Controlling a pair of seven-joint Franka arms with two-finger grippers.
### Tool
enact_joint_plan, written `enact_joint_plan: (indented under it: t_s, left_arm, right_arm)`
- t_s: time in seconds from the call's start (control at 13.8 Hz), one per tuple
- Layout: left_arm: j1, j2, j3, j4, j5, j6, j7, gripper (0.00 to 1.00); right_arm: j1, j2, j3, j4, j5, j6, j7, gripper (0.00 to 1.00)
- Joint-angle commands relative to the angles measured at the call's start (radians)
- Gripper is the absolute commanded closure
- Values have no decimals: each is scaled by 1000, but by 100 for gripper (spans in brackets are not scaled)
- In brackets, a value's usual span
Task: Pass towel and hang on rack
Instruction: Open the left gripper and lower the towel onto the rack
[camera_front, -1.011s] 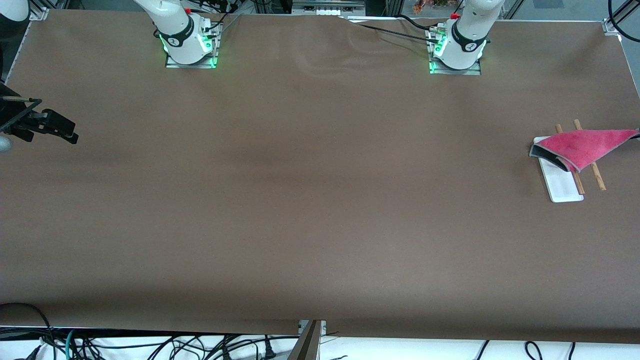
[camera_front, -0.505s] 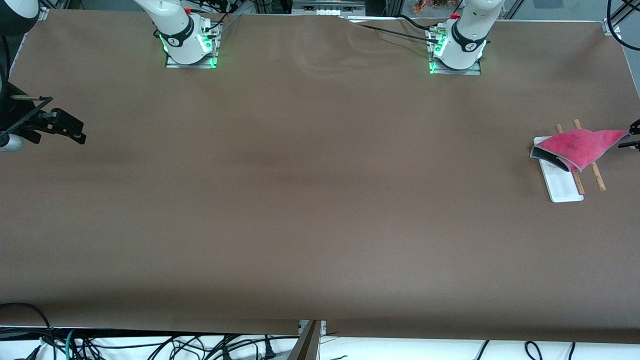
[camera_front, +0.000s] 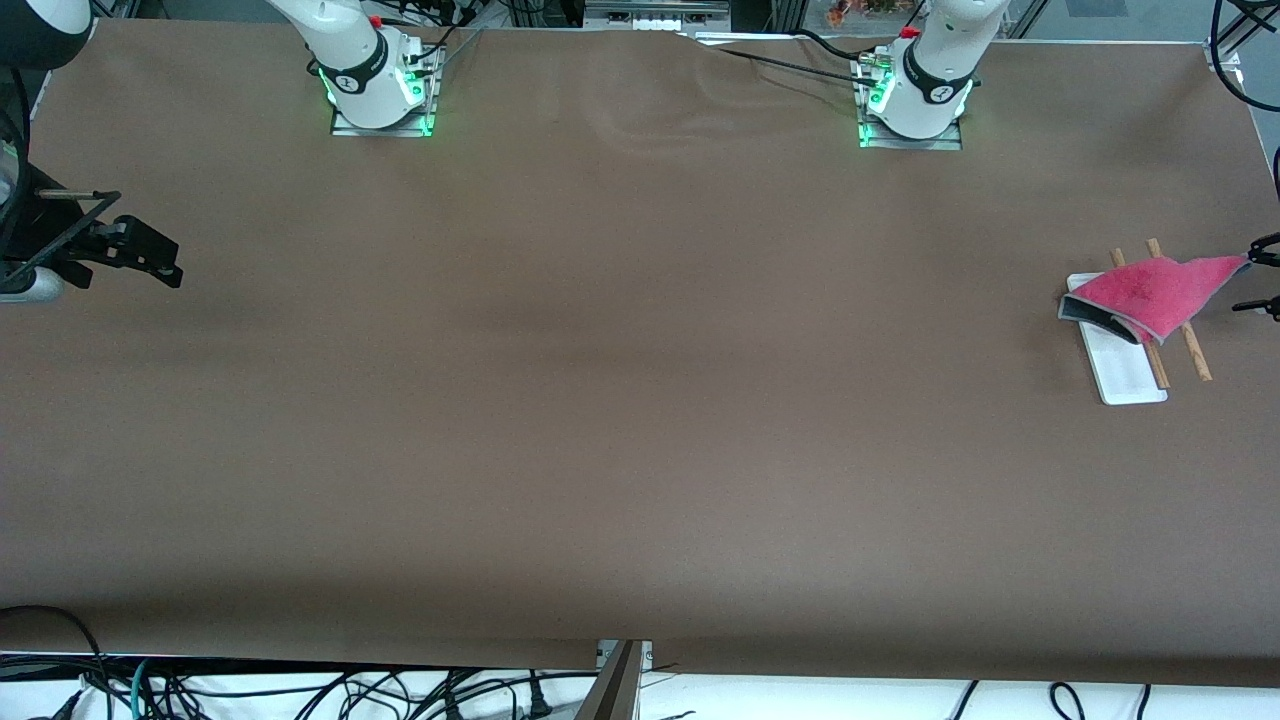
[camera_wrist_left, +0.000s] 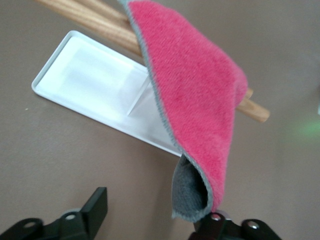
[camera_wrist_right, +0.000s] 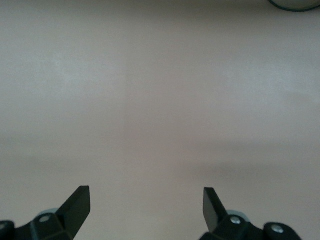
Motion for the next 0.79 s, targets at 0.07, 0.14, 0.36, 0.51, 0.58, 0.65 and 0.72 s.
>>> enact_joint_plan:
  t_s: [0.07, 0.14, 0.36, 0.51, 0.58, 0.65, 0.72]
  left_arm:
    - [-6, 33, -13, 46, 16, 111, 48, 0]
    - [-12, 33, -14, 47, 17, 141, 60, 0]
    - [-31, 39, -16, 98, 14, 160, 107, 0]
    - [-34, 37, -19, 126, 14, 160, 98, 0]
    - [-54, 31, -19, 139, 14, 160, 80, 0]
    - [-68, 28, -17, 167, 16, 153, 36, 0]
    - [-75, 21, -19, 185, 16, 140, -16, 0]
  right_arm:
    - [3, 4, -3, 15, 12, 2, -14, 0]
    - [3, 4, -1, 15, 12, 2, -16, 0]
    - [1, 4, -3, 15, 12, 2, -16, 0]
    - [0, 4, -3, 15, 12, 2, -16, 0]
    - [1, 6, -3, 15, 12, 2, -16, 0]
    - [1, 6, -3, 15, 12, 4, -16, 0]
    - [0, 10, -3, 15, 12, 4, -16, 0]
